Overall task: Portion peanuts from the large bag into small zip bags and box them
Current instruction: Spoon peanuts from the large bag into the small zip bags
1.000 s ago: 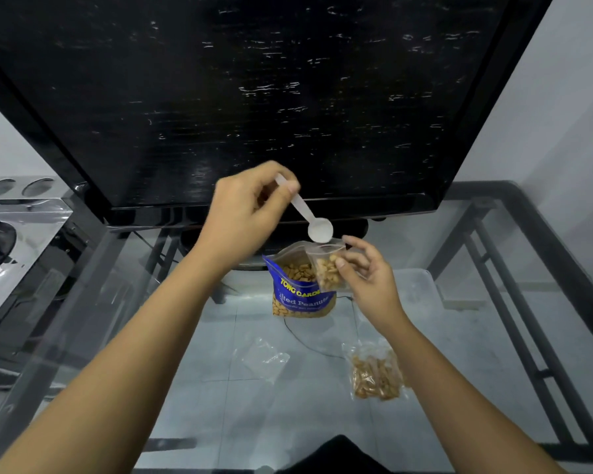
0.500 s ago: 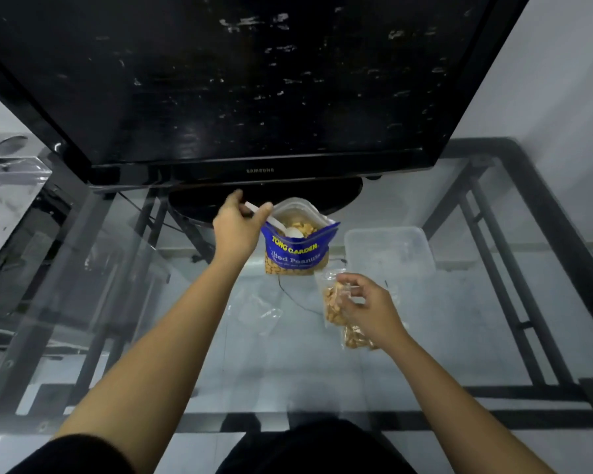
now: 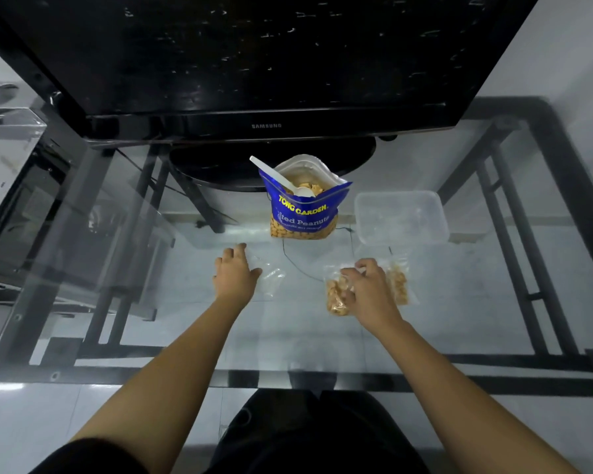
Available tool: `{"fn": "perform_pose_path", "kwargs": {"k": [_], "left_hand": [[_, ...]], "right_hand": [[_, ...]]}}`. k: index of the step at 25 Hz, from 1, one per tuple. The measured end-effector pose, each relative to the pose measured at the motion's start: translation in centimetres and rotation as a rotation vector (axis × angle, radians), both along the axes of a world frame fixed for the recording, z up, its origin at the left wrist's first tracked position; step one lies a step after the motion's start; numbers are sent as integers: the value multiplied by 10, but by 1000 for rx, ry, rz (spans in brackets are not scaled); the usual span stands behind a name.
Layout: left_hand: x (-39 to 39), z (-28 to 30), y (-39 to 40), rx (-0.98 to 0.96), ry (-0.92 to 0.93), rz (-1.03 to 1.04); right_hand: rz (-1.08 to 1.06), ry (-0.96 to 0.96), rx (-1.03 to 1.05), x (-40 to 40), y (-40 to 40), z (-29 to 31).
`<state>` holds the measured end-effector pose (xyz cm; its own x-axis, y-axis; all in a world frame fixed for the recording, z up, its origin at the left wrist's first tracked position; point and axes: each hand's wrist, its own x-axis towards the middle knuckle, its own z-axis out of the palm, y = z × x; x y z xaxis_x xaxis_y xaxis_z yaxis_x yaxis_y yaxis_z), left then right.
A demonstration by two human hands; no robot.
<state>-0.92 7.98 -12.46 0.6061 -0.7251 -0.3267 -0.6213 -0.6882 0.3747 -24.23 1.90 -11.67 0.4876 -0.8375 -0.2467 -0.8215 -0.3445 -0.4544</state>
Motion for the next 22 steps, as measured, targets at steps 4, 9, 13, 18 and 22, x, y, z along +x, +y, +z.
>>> {"fn": "perform_pose_path", "kwargs": {"k": [4, 9, 13, 18, 22], "left_hand": [[5, 14, -4, -98, 249, 189], [-15, 64, -3, -316, 938, 329], [-26, 103, -11, -496, 1091, 273], [-16, 143, -23, -695, 1244, 359], [-7, 153, -27, -727, 1346, 379]], "right_hand": [[-3, -100, -7, 4, 8, 15], [-394, -585, 501, 32, 11, 55], [-492, -939, 782, 57, 1, 83], [-451, -1056, 609, 57, -28, 119], [-391, -1067, 559, 47, -44, 138]]}}
